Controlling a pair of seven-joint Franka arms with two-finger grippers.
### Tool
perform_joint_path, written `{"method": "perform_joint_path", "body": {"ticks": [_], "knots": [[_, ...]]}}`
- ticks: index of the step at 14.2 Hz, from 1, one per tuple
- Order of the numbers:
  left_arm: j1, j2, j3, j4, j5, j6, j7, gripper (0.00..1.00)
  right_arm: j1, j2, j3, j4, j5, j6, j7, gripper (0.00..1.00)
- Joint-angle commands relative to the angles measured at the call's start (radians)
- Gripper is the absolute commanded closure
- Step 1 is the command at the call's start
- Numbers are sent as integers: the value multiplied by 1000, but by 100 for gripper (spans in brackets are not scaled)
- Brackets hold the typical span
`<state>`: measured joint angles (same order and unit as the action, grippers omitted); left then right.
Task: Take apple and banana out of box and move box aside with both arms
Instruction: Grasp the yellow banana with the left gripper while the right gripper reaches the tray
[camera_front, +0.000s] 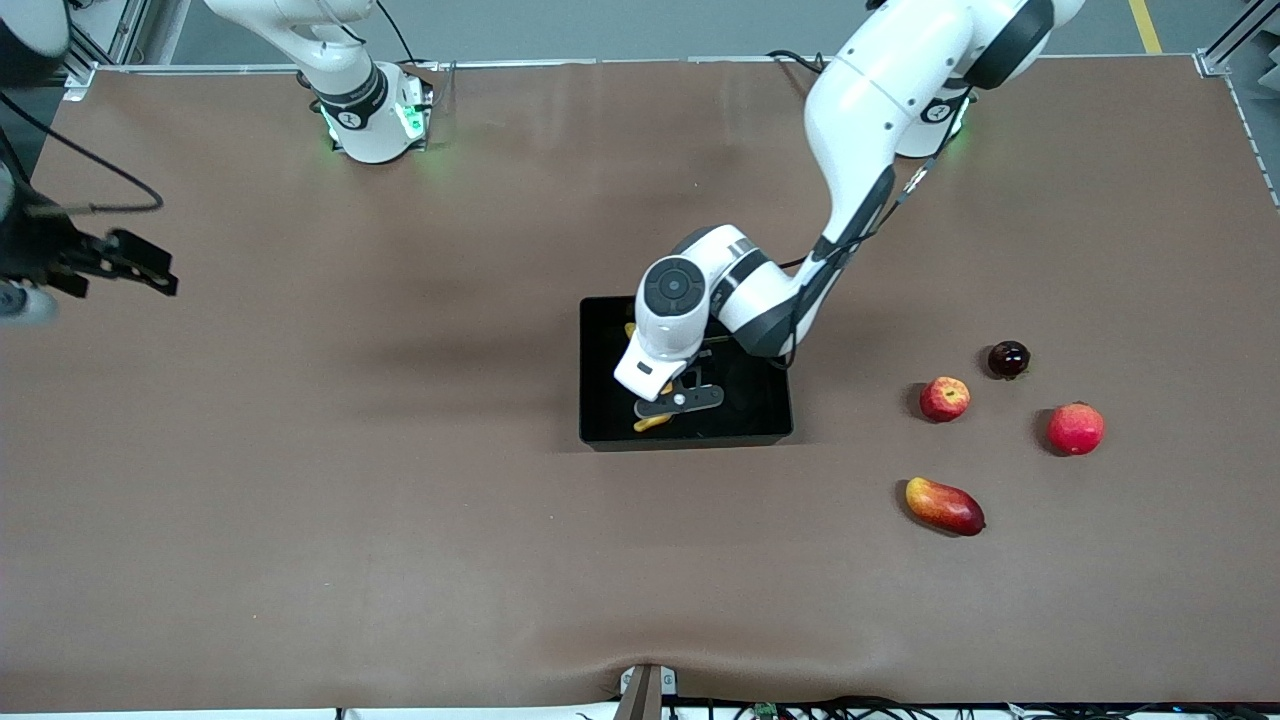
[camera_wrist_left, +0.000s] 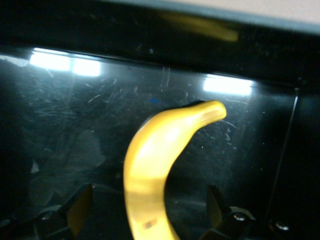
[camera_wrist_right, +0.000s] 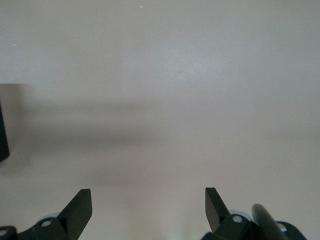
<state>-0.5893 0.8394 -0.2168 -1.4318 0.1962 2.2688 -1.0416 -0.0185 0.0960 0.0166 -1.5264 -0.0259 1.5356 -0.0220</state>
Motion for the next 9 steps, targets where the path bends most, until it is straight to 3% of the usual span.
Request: {"method": "perform_joint_path", "body": {"ticks": [1, 2, 3, 5, 6, 9], "knots": [[-40, 46, 33, 36, 26, 32, -31, 0, -4, 60, 2, 42, -29, -6, 14, 0], [-47, 49, 36, 36, 32, 34, -29, 11, -11, 76, 0, 42, -31, -6, 14, 0], [-52, 49, 37, 36, 38, 34, -29, 40, -14, 85, -1, 42, -31, -3, 13, 0], [-53, 53, 37, 36, 40, 34, -25, 86, -17, 93, -3, 37, -10, 36, 11, 0], [-53, 50, 37, 36, 42, 34, -24, 100, -20, 97, -3, 35, -5, 41, 14, 0], [-52, 20, 36, 36, 101, 2, -9, 100, -9, 100, -1, 34, 17, 38, 22, 0]]}}
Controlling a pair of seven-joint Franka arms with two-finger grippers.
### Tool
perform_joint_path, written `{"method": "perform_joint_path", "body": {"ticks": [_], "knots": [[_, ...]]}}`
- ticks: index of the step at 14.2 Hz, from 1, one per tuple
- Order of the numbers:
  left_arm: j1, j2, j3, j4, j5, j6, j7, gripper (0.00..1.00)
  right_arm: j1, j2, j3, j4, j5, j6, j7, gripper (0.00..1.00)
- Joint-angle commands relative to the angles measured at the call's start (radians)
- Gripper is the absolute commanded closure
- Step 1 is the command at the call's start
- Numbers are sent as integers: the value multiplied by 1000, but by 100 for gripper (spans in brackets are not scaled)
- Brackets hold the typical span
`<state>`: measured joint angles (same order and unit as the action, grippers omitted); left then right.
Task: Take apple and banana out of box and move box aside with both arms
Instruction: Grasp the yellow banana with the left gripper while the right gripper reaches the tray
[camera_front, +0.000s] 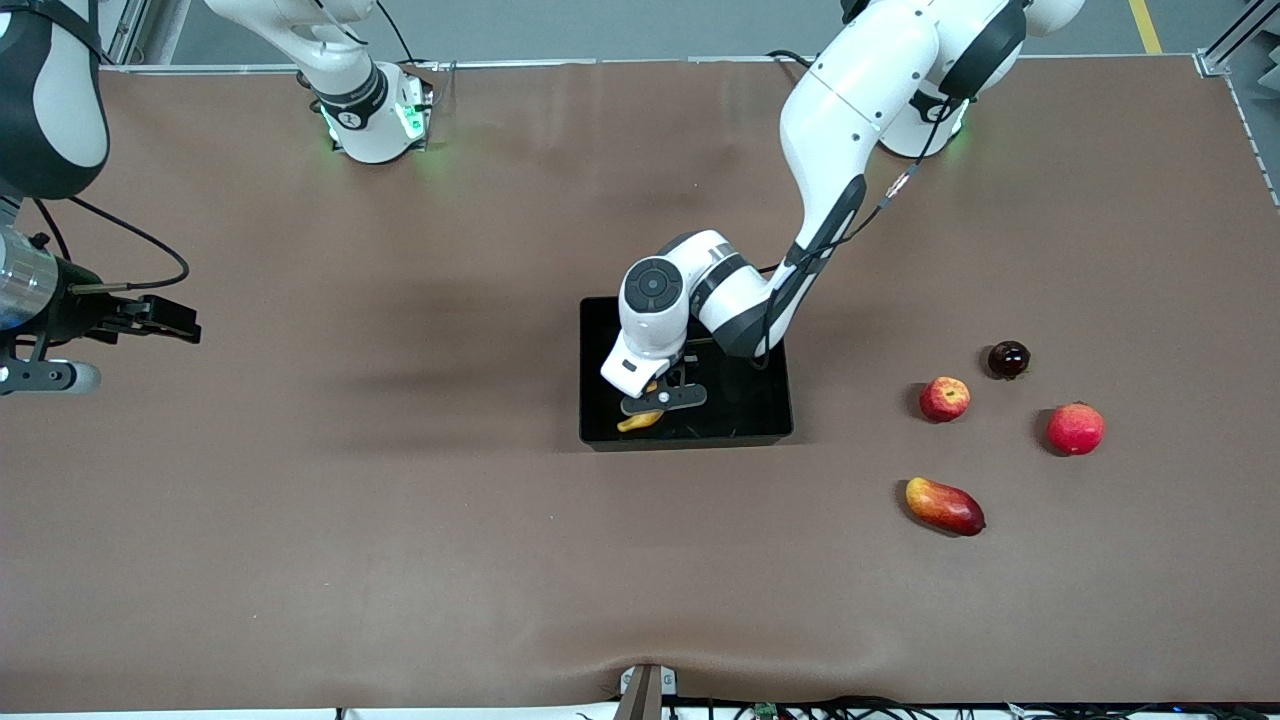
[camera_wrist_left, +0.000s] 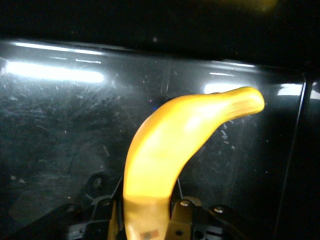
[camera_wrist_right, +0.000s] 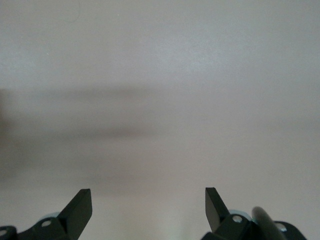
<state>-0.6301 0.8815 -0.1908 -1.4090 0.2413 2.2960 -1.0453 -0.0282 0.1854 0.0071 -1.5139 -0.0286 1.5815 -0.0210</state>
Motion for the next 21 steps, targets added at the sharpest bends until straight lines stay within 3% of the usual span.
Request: {"method": "perform_joint_path", "body": {"ticks": [1, 3, 7, 13, 18, 21], "knots": [[-10, -33, 10, 16, 68, -67, -4, 100, 1, 14, 8, 21, 65, -9, 23, 0], [-4, -70, 7, 42, 69, -148, 7, 100, -10, 23, 7, 18, 175, -18, 30, 0], [9, -174, 5, 44, 59, -250, 30, 100, 42, 31, 11, 0, 245, -26, 189, 0], [174, -346, 4, 36, -25, -369, 156, 100, 174, 60, 11, -21, 251, 37, 329, 0], [325, -388, -1, 16, -48, -403, 242, 100, 319, 75, 10, -181, 251, 265, 412, 0], [436, -385, -1, 13, -45, -426, 289, 100, 393, 161, 11, -183, 249, 340, 434, 0]]}}
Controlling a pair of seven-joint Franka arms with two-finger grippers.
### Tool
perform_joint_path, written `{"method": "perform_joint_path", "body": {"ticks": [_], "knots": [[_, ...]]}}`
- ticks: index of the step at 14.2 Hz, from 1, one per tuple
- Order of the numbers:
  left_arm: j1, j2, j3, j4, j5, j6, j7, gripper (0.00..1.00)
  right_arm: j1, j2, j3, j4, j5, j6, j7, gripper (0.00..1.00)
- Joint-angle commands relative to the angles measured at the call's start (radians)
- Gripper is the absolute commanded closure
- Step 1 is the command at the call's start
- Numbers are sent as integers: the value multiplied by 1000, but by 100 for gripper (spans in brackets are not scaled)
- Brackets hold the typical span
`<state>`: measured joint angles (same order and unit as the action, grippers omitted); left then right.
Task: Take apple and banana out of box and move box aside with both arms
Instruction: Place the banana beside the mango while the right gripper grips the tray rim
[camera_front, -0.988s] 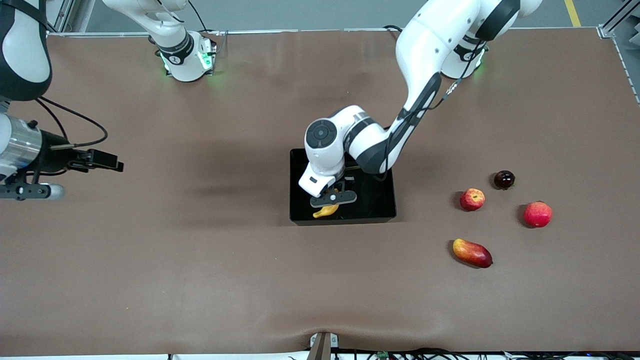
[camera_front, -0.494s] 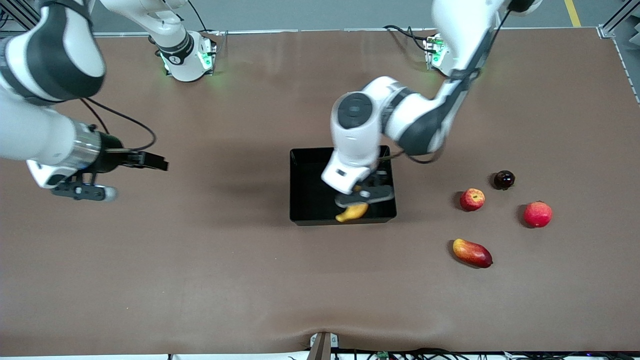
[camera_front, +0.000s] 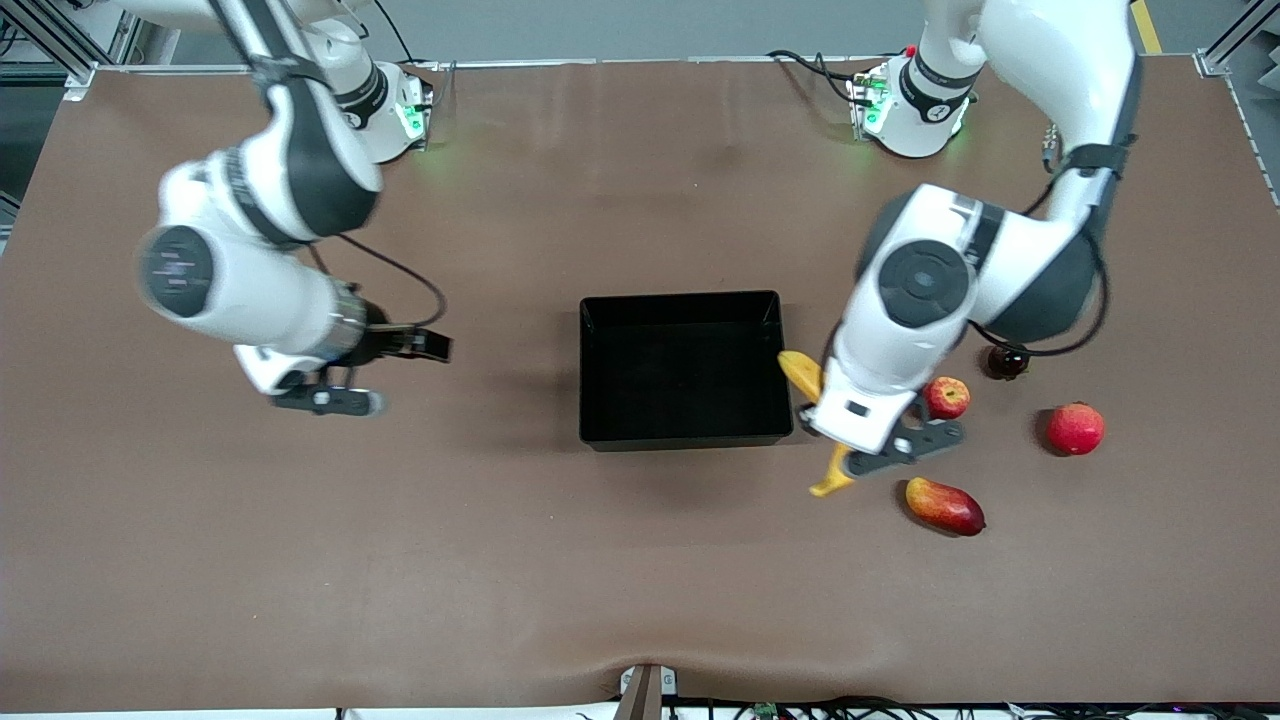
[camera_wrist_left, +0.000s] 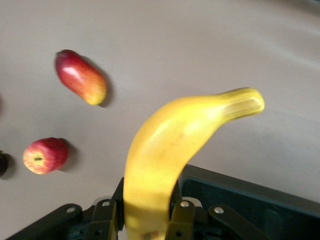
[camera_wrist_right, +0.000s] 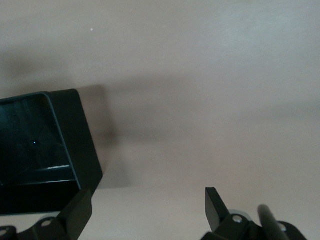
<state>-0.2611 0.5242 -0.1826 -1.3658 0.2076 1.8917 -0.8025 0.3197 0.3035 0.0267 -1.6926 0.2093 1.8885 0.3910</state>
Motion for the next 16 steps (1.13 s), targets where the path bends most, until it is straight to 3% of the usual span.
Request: {"method": "perform_joint_path", "body": {"ticks": [1, 10, 11, 14, 16], "knots": [[106, -21, -8, -30, -10, -25, 108, 100, 68, 74, -10, -4, 12, 73, 25, 0], [350, 106, 5, -25, 12, 136, 465, 100, 243, 245, -8, 2, 12, 346, 175, 0], [382, 128, 3, -25, 30, 164, 494, 100, 258, 261, -10, 2, 7, 369, 173, 13], [439, 206, 3, -25, 55, 288, 511, 100, 266, 293, -10, 2, -4, 443, 158, 79], [439, 253, 3, -18, 100, 323, 517, 100, 266, 310, -10, 16, -4, 443, 160, 100]]}}
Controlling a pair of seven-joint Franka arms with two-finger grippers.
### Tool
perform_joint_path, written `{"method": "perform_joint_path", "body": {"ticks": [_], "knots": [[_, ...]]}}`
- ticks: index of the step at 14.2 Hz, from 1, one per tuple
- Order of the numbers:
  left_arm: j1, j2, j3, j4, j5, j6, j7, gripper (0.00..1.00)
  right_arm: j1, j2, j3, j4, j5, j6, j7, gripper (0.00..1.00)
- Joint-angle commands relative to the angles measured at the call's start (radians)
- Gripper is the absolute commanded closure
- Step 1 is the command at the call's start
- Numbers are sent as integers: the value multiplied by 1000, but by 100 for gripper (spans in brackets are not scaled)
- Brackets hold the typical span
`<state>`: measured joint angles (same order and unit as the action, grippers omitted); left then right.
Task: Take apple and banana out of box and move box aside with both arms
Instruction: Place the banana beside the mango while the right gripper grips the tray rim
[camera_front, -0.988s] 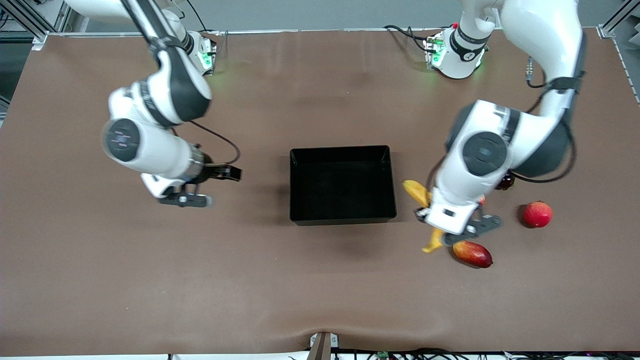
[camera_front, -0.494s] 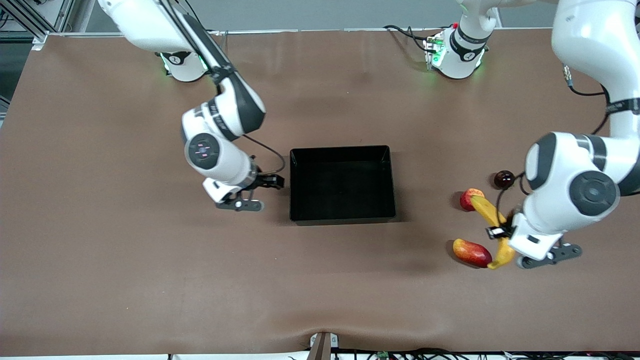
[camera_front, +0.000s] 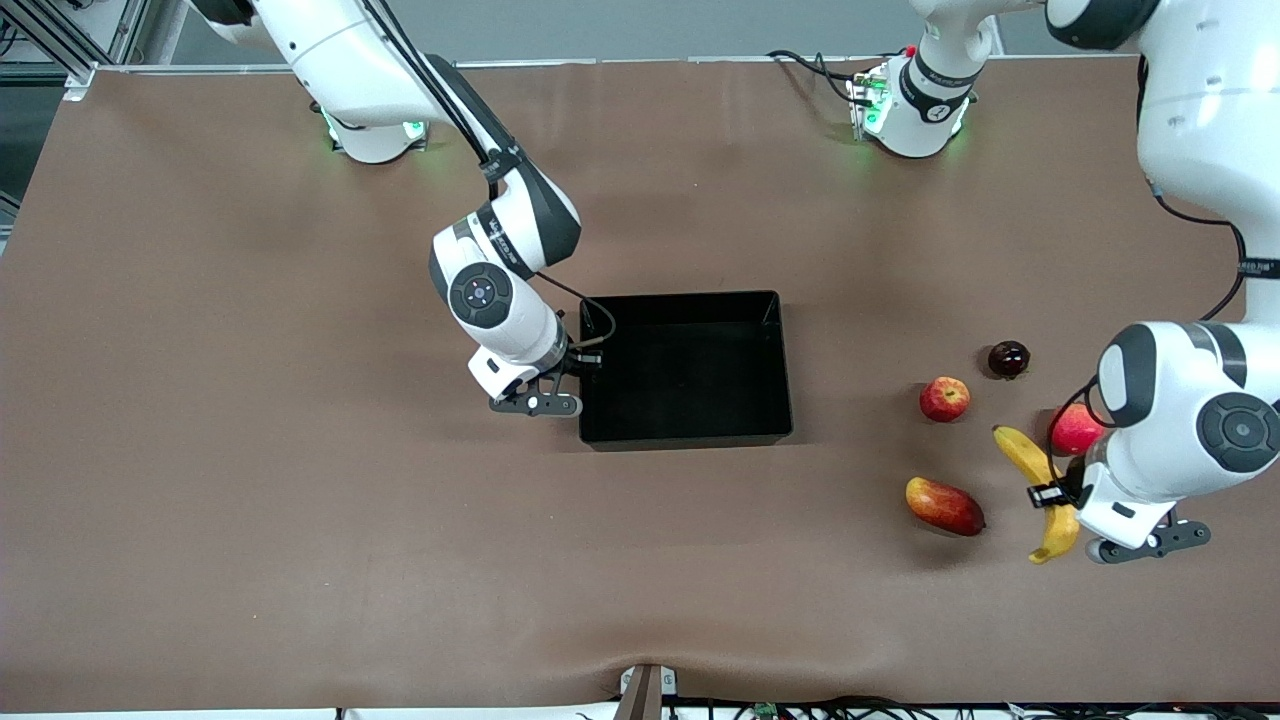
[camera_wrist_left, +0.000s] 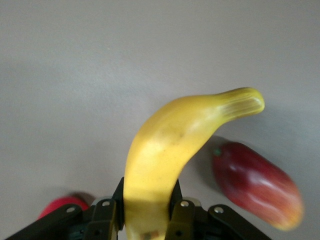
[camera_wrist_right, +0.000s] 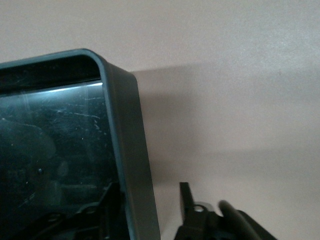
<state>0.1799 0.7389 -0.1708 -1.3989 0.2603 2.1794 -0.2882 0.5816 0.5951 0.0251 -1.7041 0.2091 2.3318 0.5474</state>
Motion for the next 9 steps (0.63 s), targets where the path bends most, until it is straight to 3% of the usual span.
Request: {"method": "perform_joint_path", "body": {"ticks": [1, 7, 9], "knots": [[6, 51, -7, 14, 62, 68, 6, 100, 3, 22, -8, 32, -2, 1, 8, 100], [36, 141, -7, 12, 134, 157, 9, 100, -49, 3, -5, 50, 7, -32, -17, 100], [35, 174, -7, 21, 132, 174, 4, 90, -75, -12, -5, 93, 10, -136, -27, 100]]}}
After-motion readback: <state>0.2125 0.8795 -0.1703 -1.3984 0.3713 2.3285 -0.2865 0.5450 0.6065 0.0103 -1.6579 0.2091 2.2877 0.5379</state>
